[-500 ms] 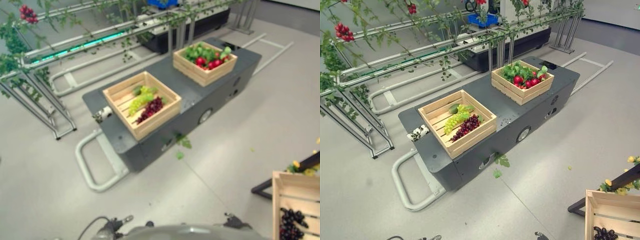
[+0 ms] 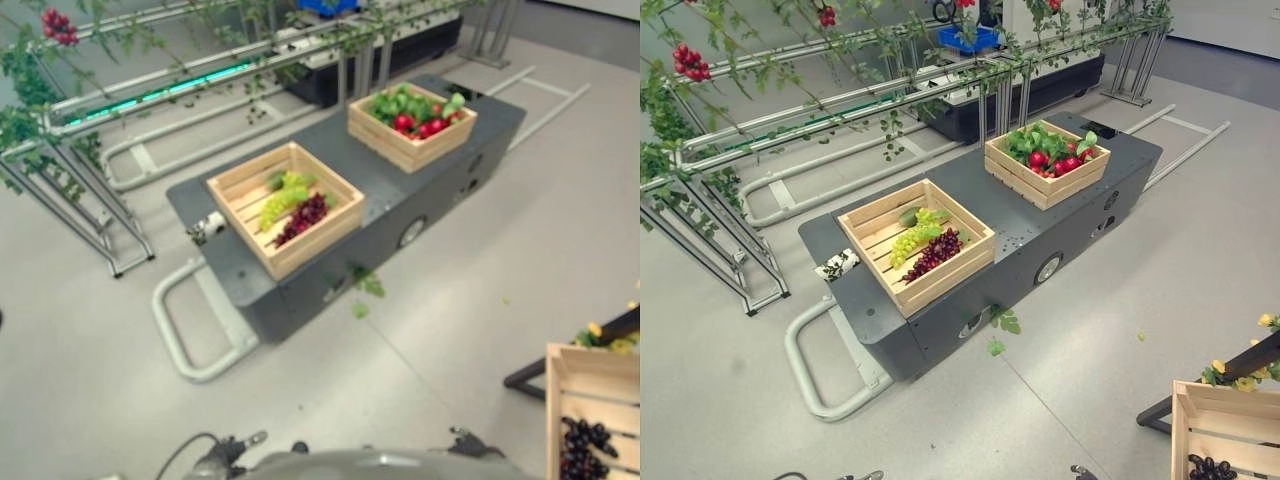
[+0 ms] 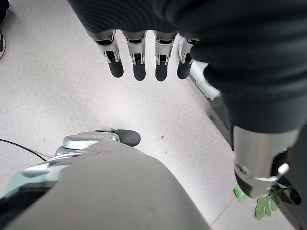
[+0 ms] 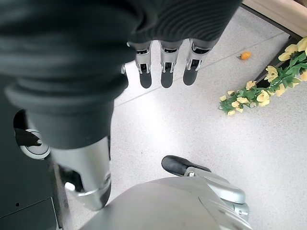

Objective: Pick up the fruits from the basket on one side to the basket on the other side

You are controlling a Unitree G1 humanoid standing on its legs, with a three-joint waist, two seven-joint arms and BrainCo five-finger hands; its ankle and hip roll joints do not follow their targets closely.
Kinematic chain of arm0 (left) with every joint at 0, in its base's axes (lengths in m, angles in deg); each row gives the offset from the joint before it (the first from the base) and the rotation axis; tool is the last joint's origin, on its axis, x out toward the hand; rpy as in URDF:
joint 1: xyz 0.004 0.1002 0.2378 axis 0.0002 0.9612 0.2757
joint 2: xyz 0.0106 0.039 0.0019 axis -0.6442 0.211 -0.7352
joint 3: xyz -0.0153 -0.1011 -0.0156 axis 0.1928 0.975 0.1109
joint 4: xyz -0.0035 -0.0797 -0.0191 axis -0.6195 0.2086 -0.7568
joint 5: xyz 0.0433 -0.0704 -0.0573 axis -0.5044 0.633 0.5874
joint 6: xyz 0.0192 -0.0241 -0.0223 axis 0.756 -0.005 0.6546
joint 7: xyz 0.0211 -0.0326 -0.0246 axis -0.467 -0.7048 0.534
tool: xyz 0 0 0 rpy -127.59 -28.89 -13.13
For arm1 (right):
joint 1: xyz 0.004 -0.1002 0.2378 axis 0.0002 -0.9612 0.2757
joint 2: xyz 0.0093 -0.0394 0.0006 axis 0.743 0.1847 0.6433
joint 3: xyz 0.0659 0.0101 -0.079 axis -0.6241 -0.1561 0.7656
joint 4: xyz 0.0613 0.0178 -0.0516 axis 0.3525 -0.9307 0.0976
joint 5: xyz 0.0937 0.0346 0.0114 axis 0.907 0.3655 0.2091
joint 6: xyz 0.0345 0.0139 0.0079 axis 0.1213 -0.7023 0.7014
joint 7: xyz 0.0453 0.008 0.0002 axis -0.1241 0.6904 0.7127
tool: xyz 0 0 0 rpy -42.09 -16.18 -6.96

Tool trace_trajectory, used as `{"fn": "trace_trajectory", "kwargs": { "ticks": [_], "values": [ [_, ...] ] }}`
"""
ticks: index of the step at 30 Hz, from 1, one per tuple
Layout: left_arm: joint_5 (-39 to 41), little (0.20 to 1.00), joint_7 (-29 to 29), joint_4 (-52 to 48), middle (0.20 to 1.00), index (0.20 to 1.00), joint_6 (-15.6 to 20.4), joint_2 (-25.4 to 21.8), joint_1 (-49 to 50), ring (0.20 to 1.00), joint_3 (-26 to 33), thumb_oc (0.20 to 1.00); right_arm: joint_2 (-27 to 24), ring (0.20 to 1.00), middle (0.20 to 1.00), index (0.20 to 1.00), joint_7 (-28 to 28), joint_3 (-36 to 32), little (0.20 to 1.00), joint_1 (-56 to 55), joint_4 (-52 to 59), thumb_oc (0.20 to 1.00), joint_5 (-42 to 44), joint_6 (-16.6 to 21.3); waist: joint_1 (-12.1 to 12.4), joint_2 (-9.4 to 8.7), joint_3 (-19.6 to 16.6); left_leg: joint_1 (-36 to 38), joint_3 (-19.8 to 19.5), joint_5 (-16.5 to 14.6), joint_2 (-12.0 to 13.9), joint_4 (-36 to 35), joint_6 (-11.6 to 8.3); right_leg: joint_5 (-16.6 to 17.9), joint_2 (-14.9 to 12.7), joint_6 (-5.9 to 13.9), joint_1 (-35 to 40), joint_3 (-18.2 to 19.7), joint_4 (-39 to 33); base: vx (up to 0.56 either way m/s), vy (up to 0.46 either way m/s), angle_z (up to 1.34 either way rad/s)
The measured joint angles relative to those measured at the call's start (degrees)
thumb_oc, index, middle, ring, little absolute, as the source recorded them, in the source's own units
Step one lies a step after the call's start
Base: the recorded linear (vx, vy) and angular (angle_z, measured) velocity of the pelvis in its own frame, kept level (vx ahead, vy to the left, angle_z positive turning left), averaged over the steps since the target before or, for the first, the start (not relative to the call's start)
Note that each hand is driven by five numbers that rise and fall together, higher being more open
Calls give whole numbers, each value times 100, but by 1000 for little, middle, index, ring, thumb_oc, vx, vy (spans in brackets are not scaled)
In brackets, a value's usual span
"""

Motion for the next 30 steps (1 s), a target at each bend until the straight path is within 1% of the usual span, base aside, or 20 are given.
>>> {"fn": "trace_trajectory", "kwargs": {
  "ticks": [1, 3, 9, 13, 14, 15, 17, 18, 19, 20, 21, 22, 23, 24, 25, 26, 27, 28, 29, 30],
  "values": [
    [-66, 1000, -14, -1, 1000, 1000, -2, 6, -2, 1000, -12, 1000, 0, 1000, 1000, 1000, -2, 0, 1000, 3, -1, 1000, 0, 0, -3, 5, 3, 0, 0, 0, 0, 1, 0, 0, 0, 0, 0, 0, 0, 0, 0, 0],
    [-357, 1000, -155, -5, 1000, 1000, -4, 1, -31, 1000, -230, 1000, -6, 1000, 1000, 1000, -36, -1, 1000, 25, -23, 1000, 2, 0, -1, 37, 31, -3, 0, 0, 1, 12, -1, 0, 0, 0, 2, 0, 0, 0, 0, 0],
    [-358, 1000, -290, -8, 1000, 1000, -6, 19, -71, 1000, -248, 1000, -22, 1000, 1000, 1000, -77, -2, 1000, 96, -69, 1000, 21, 0, -1, 61, 122, -120, -27, 2, -20, 181, -5, 1, -11, -4, -19, -18, 0, -34, -36, 3],
    [-366, 1000, -437, -9, 1000, 1000, -7, 24, -88, 1000, -249, 1000, -32, 1000, 1000, 1000, -145, -8, 1000, 104, -103, 1000, 27, 1, 9, 36, 183, -240, -42, 79, -96, 377, -128, -18, -72, -36, -14, -20, 2, -62, -53, 7],
    [-366, 1000, -546, -12, 1000, 1000, -12, 11, -162, 1000, -248, 1000, -31, 1000, 1000, 1000, -167, -16, 1000, 135, -104, 1000, 30, 1, 9, -9, 272, -369, -67, 127, -186, 594, -200, -10, -144, -77, -18, -13, 8, -96, -45, 9],
    [-366, 1000, -585, -11, 1000, 1000, -11, 9, -150, 1000, -246, 1000, -33, 1000, 1000, 1000, -180, -27, 1000, 144, -107, 1000, 30, 0, 22, -15, 285, -454, -84, 149, -218, 714, -235, -5, -154, -80, -39, -15, 12, -97, -45, 15],
    [-366, 1000, -689, -13, 1000, 1000, -5, 17, -192, 1000, -234, 1000, -38, 1000, 1000, 1000, -234, -82, 1000, 163, -116, 1000, 30, 1, 15, -40, 355, -757, -202, 172, -309, 1163, -272, -11, -178, -109, -103, -5, 73, -42, -28, 23],
    [-366, 1000, -689, -13, 1000, 1000, -5, 17, -192, 1000, -234, 1000, -38, 1000, 1000, 1000, -234, -82, 1000, 163, -116, 1000, 30, 1, 15, -40, 355, -757, -202, 172, -309, 1163, -272, -11, -178, -109, -103, -5, 73, -21, -19, 17],
    [-362, 1000, -780, -7, 1000, 1000, -8, -8, -291, 1000, -212, 1000, -36, 1000, 1000, 1000, -269, -118, 1000, 191, -126, 1000, 31, -1, 30, -147, 489, -987, -215, 386, -417, 1492, -567, -6, -294, -152, -172, 19, 153, -7, -86, 10],
    [-358, 1000, -833, -8, 1000, 1000, -14, -65, -300, 1000, -192, 1000, -40, 1000, 1000, 1000, -283, -198, 1000, 202, -124, 1000, 31, 0, 6, -218, 536, -1110, -303, 444, -507, 1687, -599, 20, -348, -198, -156, -10, 159, -6, -86, 11],
    [-353, 1000, -867, -16, 1000, 1000, -8, -51, -232, 1000, -144, 1000, -49, 1000, 1000, 1000, -305, -204, 1000, 183, -127, 1000, 38, 0, 41, -206, 543, -1118, -356, 469, -520, 1717, -579, 25, -333, -223, -146, -15, 174, 71, -126, 21],
    [-346, 1000, -957, -52, 1000, 1000, -1, -15, -323, 1000, -54, 1000, -48, 1000, 1000, 1000, -385, -228, 1000, 192, -134, 1000, 103, 1, 15, -236, 595, -1428, -518, 392, -620, 2043, -670, 41, -336, -344, -93, 141, 180, 81, -39, 25],
    [-339, 1000, -1014, -24, 1000, 1000, 2, -42, -257, 1000, -47, 1000, -34, 1000, 1000, 1000, -394, -229, 1000, 199, -180, 1000, 122, -8, 93, -237, 597, -1540, -556, 389, -625, 1939, -669, 53, -352, -373, -68, 194, 154, 200, -79, 37],
    [-327, 1000, -1101, -10, 1000, 1000, -1, -2, -345, 1000, 37, 1000, -42, 1000, 1000, 1000, -436, -230, 1000, 182, -206, 1000, 128, -14, 131, -242, 629, -1686, -494, 411, -641, 1453, -642, 56, -337, -386, -68, 301, 174, 124, -39, 28],
    [-284, 1000, -1160, 37, 1000, 1000, 16, 19, -308, 1000, 54, 1000, -60, 1000, 1000, 1000, -476, -221, 1000, 230, -237, 1000, 129, -12, 167, -192, 670, -1878, -451, 565, -556, 1171, -731, 48, -278, -431, -69, 440, 201, 238, -70, 19],
    [-276, 1000, -1201, 69, 1000, 1000, 17, 71, -339, 1000, 107, 1000, -104, 1000, 1000, 1000, -504, -225, 1000, 253, -222, 1000, 129, -7, 210, -136, 764, -1974, -326, 605, -462, 609, -702, 61, -212, -434, 8, 513, 168, 119, -31, 7],
    [-225, 1000, -1209, 134, 1000, 1000, 4, 75, -239, 1000, 98, 1000, -121, 1000, 1000, 1000, -518, -224, 1000, 307, -208, 1000, 131, -7, 286, -77, 836, -2203, -349, 685, -421, 593, -690, 46, -186, -456, 108, 565, 163, 153, -40, -20],
    [-149, 1000, -1218, 149, 1000, 1000, 10, 132, -211, 1000, 111, 1000, -159, 1000, 1000, 1000, -546, -232, 1000, 325, -166, 1000, 144, -2, 415, -62, 939, -2437, -320, 809, -338, 438, -779, 38, -159, -462, 200, 726, 165, 96, -8, -37],
    [-91, 1000, -1217, 167, 1000, 1000, -7, 139, -161, 1000, 159, 1000, -158, 1000, 1000, 1000, -555, -228, 1000, 340, -177, 1000, 155, -1, 496, -56, 1005, -2501, -318, 826, -321, 462, -756, 52, -158, -429, 289, 754, 156, 145, -2, -59],
    [-58, 1000, -1218, 257, 1000, 1000, -5, 153, 44, 1000, 164, 1000, -138, 1000, 1000, 1000, -569, -203, 1000, 411, -130, 1000, 176, 7, 626, -48, 1071, -2716, -317, 846, -242, 505, -762, -57, -159, -467, 450, 795, 201, 111, 6, -45]
  ]
}}
